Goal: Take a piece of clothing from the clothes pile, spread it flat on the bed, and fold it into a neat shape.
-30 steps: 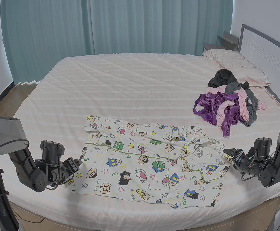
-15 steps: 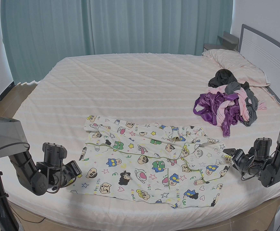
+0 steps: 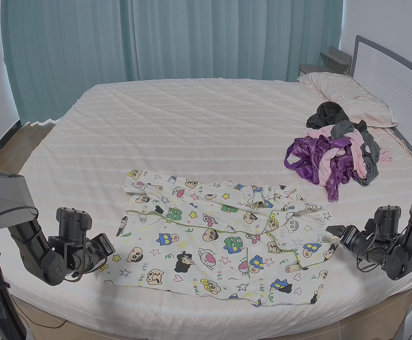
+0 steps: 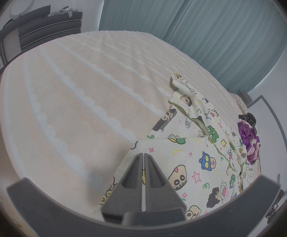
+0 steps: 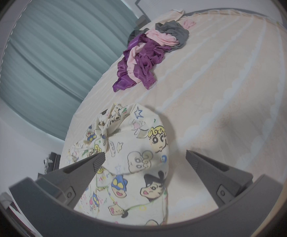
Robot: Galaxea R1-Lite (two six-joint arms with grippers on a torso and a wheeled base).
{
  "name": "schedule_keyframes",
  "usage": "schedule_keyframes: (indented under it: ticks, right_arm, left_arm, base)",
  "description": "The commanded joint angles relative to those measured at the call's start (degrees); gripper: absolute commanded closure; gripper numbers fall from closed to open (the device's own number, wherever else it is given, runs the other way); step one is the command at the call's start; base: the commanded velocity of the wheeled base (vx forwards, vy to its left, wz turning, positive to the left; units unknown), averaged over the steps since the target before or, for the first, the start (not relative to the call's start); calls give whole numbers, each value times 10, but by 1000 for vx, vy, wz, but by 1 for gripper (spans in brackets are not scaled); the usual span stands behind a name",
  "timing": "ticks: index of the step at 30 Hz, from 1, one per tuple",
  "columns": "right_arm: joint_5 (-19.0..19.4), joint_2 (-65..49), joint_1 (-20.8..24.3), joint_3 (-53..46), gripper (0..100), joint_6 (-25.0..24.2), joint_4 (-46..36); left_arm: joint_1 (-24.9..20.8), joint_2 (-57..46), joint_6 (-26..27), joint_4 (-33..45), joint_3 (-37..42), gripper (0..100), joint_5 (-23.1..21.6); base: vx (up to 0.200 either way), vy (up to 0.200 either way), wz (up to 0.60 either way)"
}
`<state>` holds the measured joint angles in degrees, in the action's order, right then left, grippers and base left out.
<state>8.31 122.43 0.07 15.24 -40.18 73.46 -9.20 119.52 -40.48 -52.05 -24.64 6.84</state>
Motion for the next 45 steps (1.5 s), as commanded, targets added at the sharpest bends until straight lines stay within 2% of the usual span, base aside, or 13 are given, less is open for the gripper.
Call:
schedule_keyframes:
  ticks: [1,7,9,13,17,26,34,41,45]
  right_arm:
    - [-6,-34,16,-28,0,20,0]
    - [-8,-69,59,-62,0,28,-9]
    - [-8,-69,92,-85,0,33,-12]
    - [-8,-53,124,-100,0,38,-10]
    - [-8,-46,141,-112,0,41,-12]
    - [-8,-17,160,-127,0,62,-10]
    - [-3,-13,162,-122,0,57,0]
    - [-2,14,160,-117,0,46,63]
    - [-3,43,162,-117,0,42,98]
  left_arm:
    - [3,-9,-1,-3,2,0,-3]
    - [-2,-27,0,-3,8,0,-3]
    - [-10,-40,0,-2,10,0,-3]
    - [-24,-46,-2,-2,14,0,-1]
    - [-33,-46,-3,1,14,0,3]
    - [-45,-42,-3,6,26,0,6]
    - [-48,-45,26,9,52,0,9]
    - [-46,-40,23,10,47,0,9]
    - [-44,-2,22,8,29,0,8]
  base:
    - [0,0,0]
    - [0,0,0]
    - [0,0,0]
    - [0,0,0]
    - [0,0,0]
    - [-200,0,0]
    - [0,0,0]
    - [0,0,0]
    - [0,0,0]
